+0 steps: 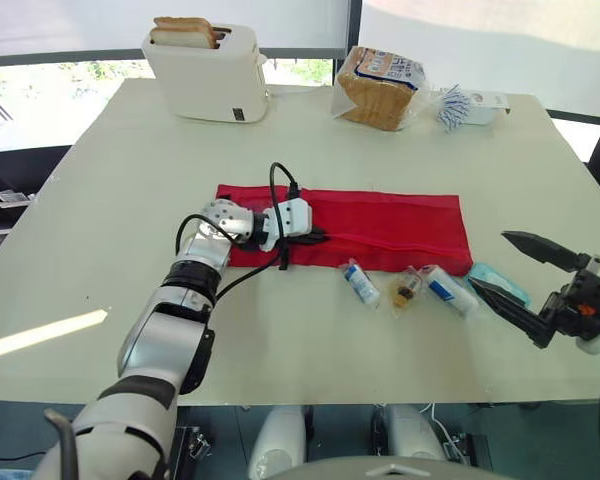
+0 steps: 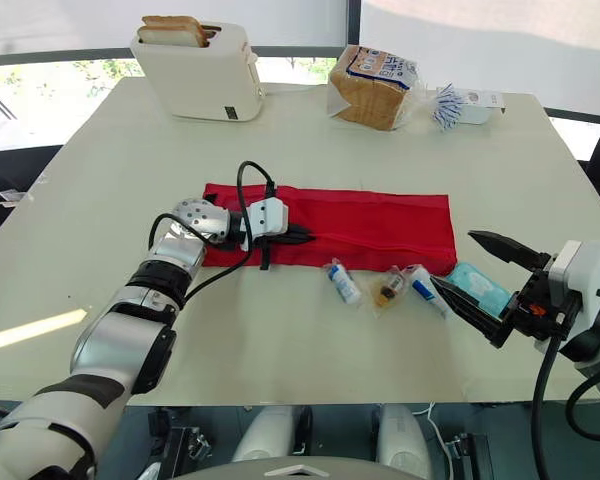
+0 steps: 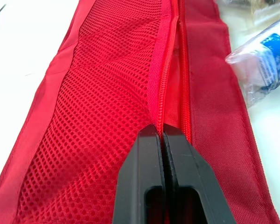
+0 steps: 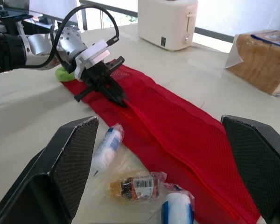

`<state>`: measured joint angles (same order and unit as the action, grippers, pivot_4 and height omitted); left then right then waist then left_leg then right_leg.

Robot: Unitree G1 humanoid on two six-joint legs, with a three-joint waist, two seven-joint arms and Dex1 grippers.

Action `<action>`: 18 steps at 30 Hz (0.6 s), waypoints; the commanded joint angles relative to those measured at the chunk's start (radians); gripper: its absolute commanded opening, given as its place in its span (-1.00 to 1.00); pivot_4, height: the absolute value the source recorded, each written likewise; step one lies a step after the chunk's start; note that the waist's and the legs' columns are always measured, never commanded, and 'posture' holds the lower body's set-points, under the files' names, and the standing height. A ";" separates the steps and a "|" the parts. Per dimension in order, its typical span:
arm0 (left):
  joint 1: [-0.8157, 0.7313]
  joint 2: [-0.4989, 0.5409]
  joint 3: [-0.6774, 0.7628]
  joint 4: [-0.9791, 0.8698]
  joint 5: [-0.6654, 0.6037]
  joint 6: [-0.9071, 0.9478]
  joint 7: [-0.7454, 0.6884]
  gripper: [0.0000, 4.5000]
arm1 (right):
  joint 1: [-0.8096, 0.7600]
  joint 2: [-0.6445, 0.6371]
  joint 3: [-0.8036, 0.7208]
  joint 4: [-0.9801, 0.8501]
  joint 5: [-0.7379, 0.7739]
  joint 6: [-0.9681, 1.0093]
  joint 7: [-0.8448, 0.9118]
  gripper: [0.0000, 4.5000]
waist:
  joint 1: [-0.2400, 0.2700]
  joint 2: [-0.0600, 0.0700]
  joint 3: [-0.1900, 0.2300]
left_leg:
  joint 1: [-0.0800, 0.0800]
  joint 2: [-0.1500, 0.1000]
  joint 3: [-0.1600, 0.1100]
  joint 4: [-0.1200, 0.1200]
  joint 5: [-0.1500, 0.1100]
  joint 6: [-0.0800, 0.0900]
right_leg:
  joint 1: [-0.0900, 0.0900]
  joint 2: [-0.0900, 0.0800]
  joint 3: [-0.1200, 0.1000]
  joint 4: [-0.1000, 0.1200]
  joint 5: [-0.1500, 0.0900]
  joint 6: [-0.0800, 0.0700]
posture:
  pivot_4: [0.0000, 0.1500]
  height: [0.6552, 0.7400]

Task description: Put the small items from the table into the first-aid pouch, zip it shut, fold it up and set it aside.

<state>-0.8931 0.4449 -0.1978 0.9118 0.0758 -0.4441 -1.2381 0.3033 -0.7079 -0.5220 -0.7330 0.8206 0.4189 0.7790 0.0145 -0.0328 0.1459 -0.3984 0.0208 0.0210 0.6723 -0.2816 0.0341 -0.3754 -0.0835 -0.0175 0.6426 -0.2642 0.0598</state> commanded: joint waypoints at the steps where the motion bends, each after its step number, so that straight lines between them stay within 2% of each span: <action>1: -0.009 0.008 0.009 -0.054 -0.007 0.008 0.025 -0.99 | 0.018 -0.021 -0.078 -0.023 0.025 -0.019 0.024 1.00 | 0.000 0.000 0.000 | 0.000 0.000 0.000 0.000 0.000 0.000 | 0.000 0.000 0.000 0.000 0.000 0.000 | 1.00 1.00; 6: -0.025 -0.004 0.016 -0.061 -0.007 0.076 0.085 -0.99 | 0.132 -0.054 -0.238 -0.006 0.057 -0.004 0.114 1.00 | 0.001 0.000 0.000 | 0.000 0.000 0.000 0.000 0.000 0.000 | 0.000 0.000 0.000 0.000 0.000 0.000 | 1.00 1.00; 13: -0.022 -0.010 0.020 -0.081 -0.031 0.139 0.084 -0.99 | 0.275 -0.054 -0.422 0.046 0.139 0.036 0.225 1.00 | 0.000 0.000 0.000 | 0.000 0.000 0.000 0.000 0.000 0.000 | 0.000 0.000 0.000 0.000 0.000 0.000 | 1.00 1.00; 18: -0.022 -0.010 0.016 -0.076 -0.036 0.136 0.079 -0.99 | 0.318 -0.016 -0.495 0.109 0.085 -0.022 0.252 1.00 | -0.001 0.000 -0.001 | 0.000 0.000 0.000 0.000 0.000 0.001 | 0.000 0.000 0.001 0.000 0.000 0.000 | 1.00 1.00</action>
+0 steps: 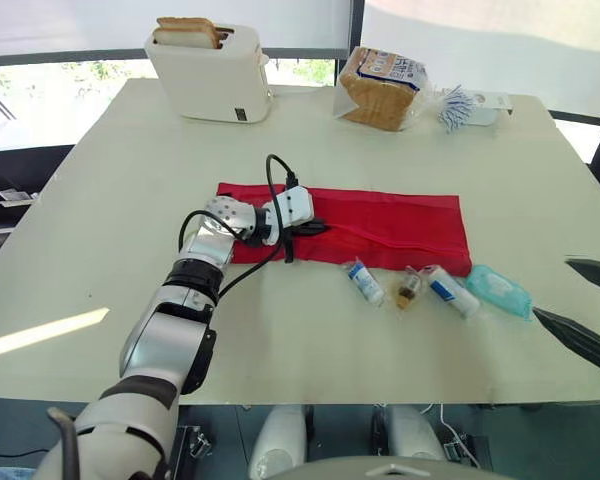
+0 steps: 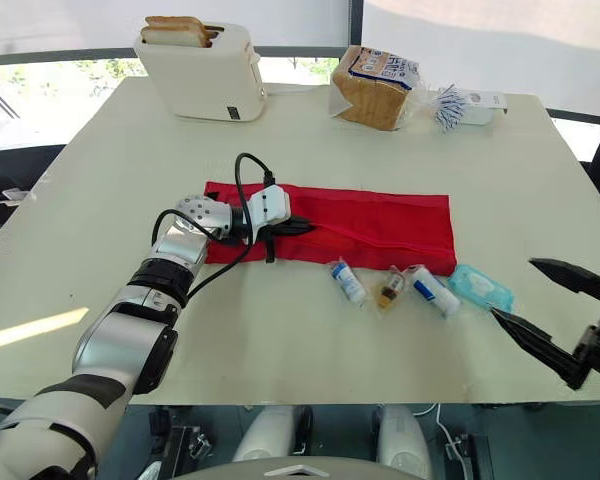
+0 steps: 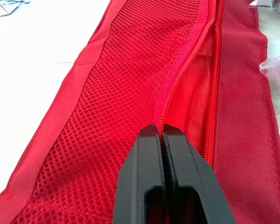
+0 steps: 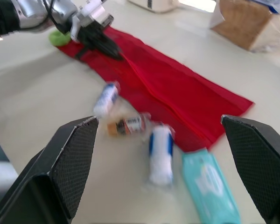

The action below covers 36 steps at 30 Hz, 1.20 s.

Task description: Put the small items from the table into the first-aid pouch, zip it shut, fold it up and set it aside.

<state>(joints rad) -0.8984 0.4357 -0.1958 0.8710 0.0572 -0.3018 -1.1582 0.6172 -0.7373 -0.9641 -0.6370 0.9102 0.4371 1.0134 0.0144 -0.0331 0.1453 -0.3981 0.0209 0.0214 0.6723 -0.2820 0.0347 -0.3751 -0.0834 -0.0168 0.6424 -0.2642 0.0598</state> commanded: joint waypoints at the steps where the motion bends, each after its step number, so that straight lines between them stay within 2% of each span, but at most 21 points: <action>1: -0.017 -0.002 0.012 -0.035 -0.017 -0.006 -0.003 -0.99 | 0.015 0.018 -0.067 0.023 -0.017 -0.051 0.030 1.00 | -0.001 0.001 0.000 | 0.000 0.000 0.000 0.000 0.000 0.000 | 0.000 0.000 0.000 0.000 0.000 0.000 | 1.00 1.00; 8: -0.023 -0.010 0.005 -0.027 -0.011 -0.012 -0.005 -0.99 | 0.095 0.025 -0.169 0.058 -0.083 -0.093 0.082 1.00 | 0.001 0.001 -0.001 | 0.000 0.000 0.000 0.000 0.000 0.000 | 0.000 0.000 0.001 0.000 0.000 0.000 | 1.00 1.00; 14: -0.026 -0.019 0.004 -0.020 -0.009 -0.015 -0.002 -0.99 | 0.135 0.037 -0.149 0.033 -0.114 -0.096 0.081 1.00 | 0.000 0.001 -0.001 | 0.000 0.000 0.000 0.000 0.000 0.000 | 0.000 0.000 0.001 0.000 0.000 0.000 | 1.00 1.00; 20: -0.026 -0.037 0.008 -0.024 -0.013 -0.013 0.017 -0.99 | 0.085 0.059 0.142 -0.139 -0.183 0.006 -0.124 1.00 | 0.000 0.002 -0.001 | 0.000 0.001 0.000 0.000 0.000 0.000 | 0.000 0.000 0.000 0.000 0.000 0.000 | 1.00 1.00; 23: -0.020 -0.043 0.008 -0.038 -0.016 -0.007 0.018 -0.99 | -0.023 0.066 0.346 -0.130 -0.324 0.009 -0.253 1.00 | 0.000 0.001 -0.001 | 0.000 0.000 0.000 0.000 0.000 0.000 | 0.000 0.000 0.000 0.000 0.000 0.000 | 1.00 1.00; 26: -0.019 -0.051 0.005 -0.046 -0.016 -0.003 0.020 -0.99 | -0.081 0.040 0.452 -0.096 -0.383 0.078 -0.313 1.00 | 0.002 0.003 -0.001 | 0.000 0.000 0.000 0.001 0.000 -0.001 | 0.000 0.000 0.000 0.000 0.000 0.000 | 1.00 1.00; 30: -0.016 -0.060 0.003 -0.059 -0.015 -0.001 0.022 -0.99 | -0.137 0.008 0.525 -0.053 -0.450 0.140 -0.367 1.00 | 0.003 0.003 -0.001 | -0.001 -0.001 0.000 0.001 0.002 -0.003 | 0.000 0.000 0.000 0.000 0.000 0.000 | 1.00 1.00; 36: -0.019 -0.065 0.001 -0.060 -0.010 -0.002 0.029 -0.99 | -0.218 0.011 0.592 -0.033 -0.394 0.282 -0.398 1.00 | 0.000 0.003 -0.001 | -0.001 -0.001 -0.001 0.001 0.001 -0.002 | 0.000 0.000 0.000 0.000 0.000 0.000 | 1.00 1.00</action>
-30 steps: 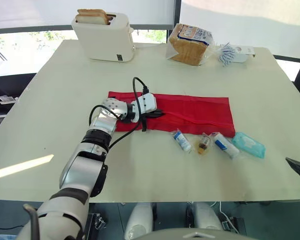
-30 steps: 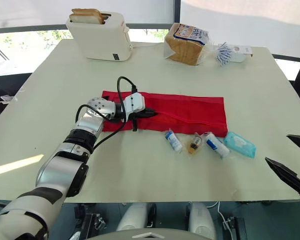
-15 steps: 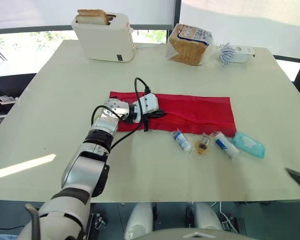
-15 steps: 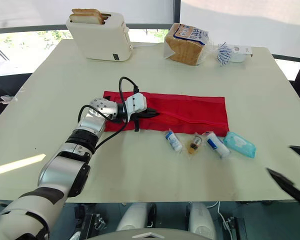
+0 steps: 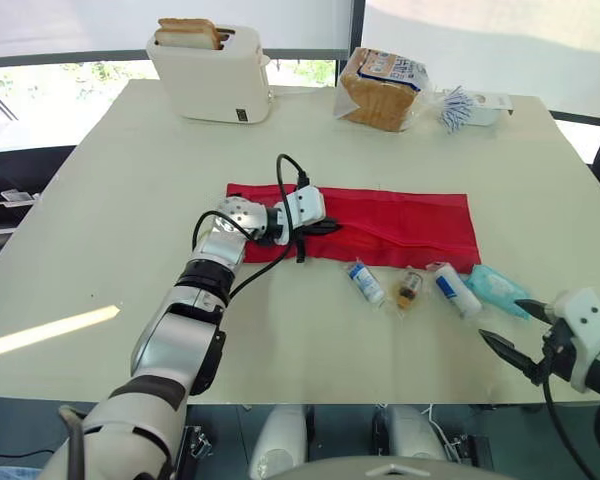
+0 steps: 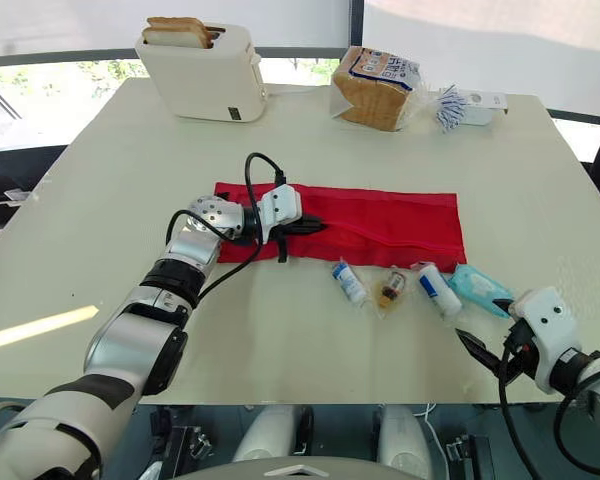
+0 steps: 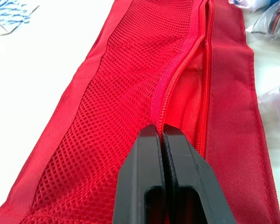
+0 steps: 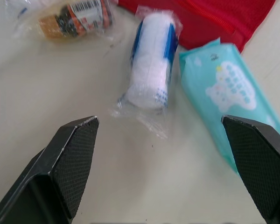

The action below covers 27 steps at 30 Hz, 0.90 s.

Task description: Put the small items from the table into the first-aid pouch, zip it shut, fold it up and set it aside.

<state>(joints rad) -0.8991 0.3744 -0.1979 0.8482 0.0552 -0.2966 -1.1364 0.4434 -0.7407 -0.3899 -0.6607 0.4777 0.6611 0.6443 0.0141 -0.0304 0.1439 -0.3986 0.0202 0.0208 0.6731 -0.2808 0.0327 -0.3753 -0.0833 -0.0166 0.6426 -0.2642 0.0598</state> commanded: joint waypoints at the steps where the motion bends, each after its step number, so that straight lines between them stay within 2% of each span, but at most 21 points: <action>1: -0.017 -0.004 0.004 -0.038 -0.009 -0.007 0.008 -0.99 | -0.063 0.021 0.029 -0.001 0.038 0.073 -0.041 1.00 | 0.000 0.000 0.000 | 0.000 0.000 0.000 0.000 0.000 0.000 | 0.000 0.000 0.000 0.000 0.000 0.000 | 1.00 1.00; 11: -0.018 -0.007 0.005 -0.037 -0.010 -0.008 0.010 -0.99 | -0.156 0.073 0.137 0.034 -0.012 0.091 -0.112 1.00 | 0.000 0.000 0.000 | 0.000 0.000 0.000 0.000 0.000 0.000 | 0.000 0.000 0.000 0.000 0.000 0.000 | 1.00 1.00; 13: -0.019 -0.009 0.004 -0.034 -0.010 -0.008 0.010 -1.00 | -0.174 0.084 0.152 0.046 -0.020 0.101 -0.134 0.77 | -0.001 0.000 0.000 | 0.000 0.000 0.000 0.000 -0.001 0.001 | 0.000 0.000 0.000 0.000 0.000 0.000 | 1.00 1.00; 17: -0.026 -0.011 0.004 -0.023 -0.008 -0.010 0.012 -1.00 | -0.198 0.108 0.162 0.071 -0.031 0.099 -0.160 0.14 | 0.000 0.000 0.000 | 0.000 0.000 0.000 0.000 0.000 0.001 | 0.000 0.000 0.000 0.000 0.000 0.000 | 1.00 1.00; 22: -0.030 -0.009 0.005 -0.014 -0.006 -0.015 0.012 -1.00 | -0.209 0.127 0.161 0.067 -0.025 0.109 -0.165 -0.86 | 0.000 0.000 0.000 | 0.000 0.000 0.000 0.000 0.000 0.001 | 0.000 0.000 0.000 0.000 0.000 0.000 | 1.00 1.00; 23: -0.031 -0.009 0.005 -0.012 -0.006 -0.016 0.012 -1.00 | -0.208 0.128 0.159 0.067 -0.025 0.111 -0.166 -0.94 | 0.000 0.000 0.000 | 0.000 0.000 0.000 0.000 0.000 0.001 | 0.000 0.000 0.000 0.000 0.000 0.000 | 1.00 1.00; 27: -0.034 -0.009 0.006 0.000 -0.004 -0.021 0.015 -1.00 | -0.199 0.122 0.117 0.037 0.011 0.130 -0.154 -0.94 | 0.000 0.000 0.000 | 0.000 0.000 0.000 0.000 0.000 0.001 | 0.000 0.000 0.000 0.000 0.000 0.000 | 1.00 1.00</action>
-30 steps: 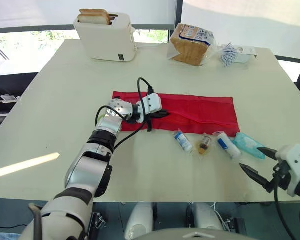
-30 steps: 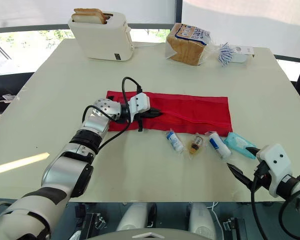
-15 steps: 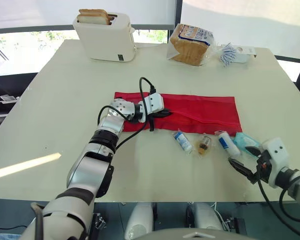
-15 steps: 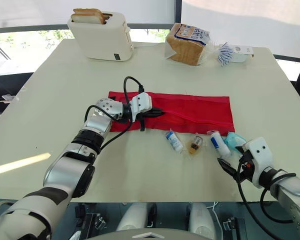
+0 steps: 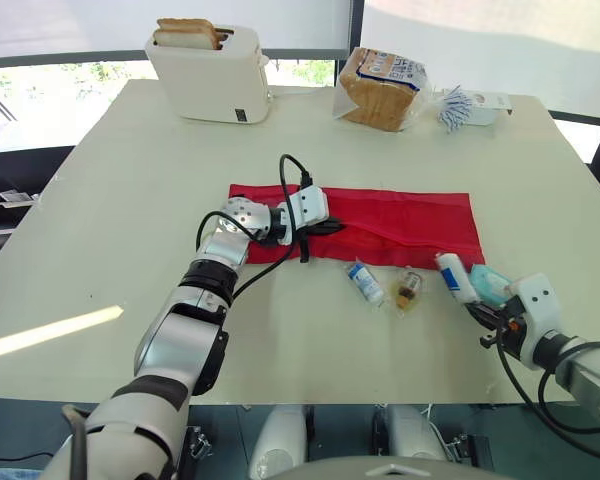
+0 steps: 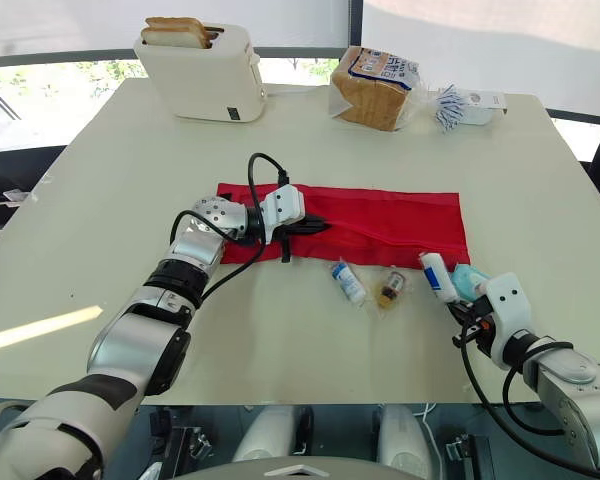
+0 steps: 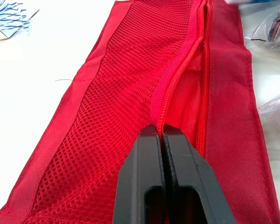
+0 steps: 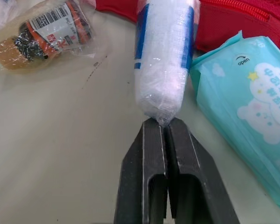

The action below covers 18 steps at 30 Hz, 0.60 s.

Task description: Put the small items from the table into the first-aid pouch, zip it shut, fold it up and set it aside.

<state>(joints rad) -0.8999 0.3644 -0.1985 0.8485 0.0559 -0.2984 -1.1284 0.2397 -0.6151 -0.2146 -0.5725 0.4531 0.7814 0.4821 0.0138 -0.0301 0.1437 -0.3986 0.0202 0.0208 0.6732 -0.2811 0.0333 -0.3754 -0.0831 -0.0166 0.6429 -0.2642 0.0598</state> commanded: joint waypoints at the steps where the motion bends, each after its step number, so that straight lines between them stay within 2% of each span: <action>1: -0.034 0.000 0.007 0.004 -0.004 -0.020 0.008 -1.00 | 0.008 -0.010 -0.074 -0.065 0.056 0.021 0.019 -0.94 | 0.000 0.000 0.000 | 0.000 0.000 0.000 0.000 0.000 0.000 | 0.000 0.000 0.000 0.000 0.000 0.000 | 1.00 1.00; 5: -0.046 -0.011 0.013 0.029 -0.009 -0.022 0.017 -1.00 | -0.023 -0.021 -0.124 -0.128 0.203 0.108 0.051 -0.94 | -0.001 0.000 0.000 | 0.000 0.000 0.000 0.000 0.000 0.001 | 0.000 0.000 0.000 0.000 0.000 0.000 | 1.00 1.00; 11: -0.057 -0.021 0.011 0.051 -0.008 -0.030 0.025 -1.00 | -0.184 -0.020 -0.135 -0.152 0.462 0.321 -0.023 -0.94 | -0.002 0.000 0.000 | 0.000 0.000 0.000 0.000 -0.001 0.001 | 0.000 0.000 0.000 0.000 0.000 0.000 | 1.00 1.00; 15: -0.065 -0.031 0.016 0.063 -0.013 -0.028 0.031 -1.00 | -0.308 0.025 -0.115 -0.085 0.621 0.455 -0.130 -0.94 | -0.001 0.000 0.000 | 0.000 0.000 0.000 0.000 -0.001 0.001 | 0.000 0.000 0.000 0.000 0.000 0.000 | 1.00 1.00; 18: -0.068 -0.039 0.022 0.066 -0.023 -0.025 0.026 -1.00 | -0.435 0.062 -0.056 0.009 0.684 0.567 -0.207 -0.94 | -0.001 0.000 0.000 | 0.000 0.000 0.000 0.000 -0.001 0.001 | 0.000 0.000 0.000 0.000 0.000 0.000 | 1.00 1.00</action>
<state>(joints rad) -0.9405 0.3323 -0.1968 0.9251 0.0544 -0.3121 -1.1052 -0.1384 -0.5658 -0.2926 -0.5969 1.0888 1.2885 0.3199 0.0126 -0.0303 0.1437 -0.3989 0.0204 0.0207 0.6733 -0.2816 0.0343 -0.3755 -0.0833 -0.0166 0.6433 -0.2641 0.0596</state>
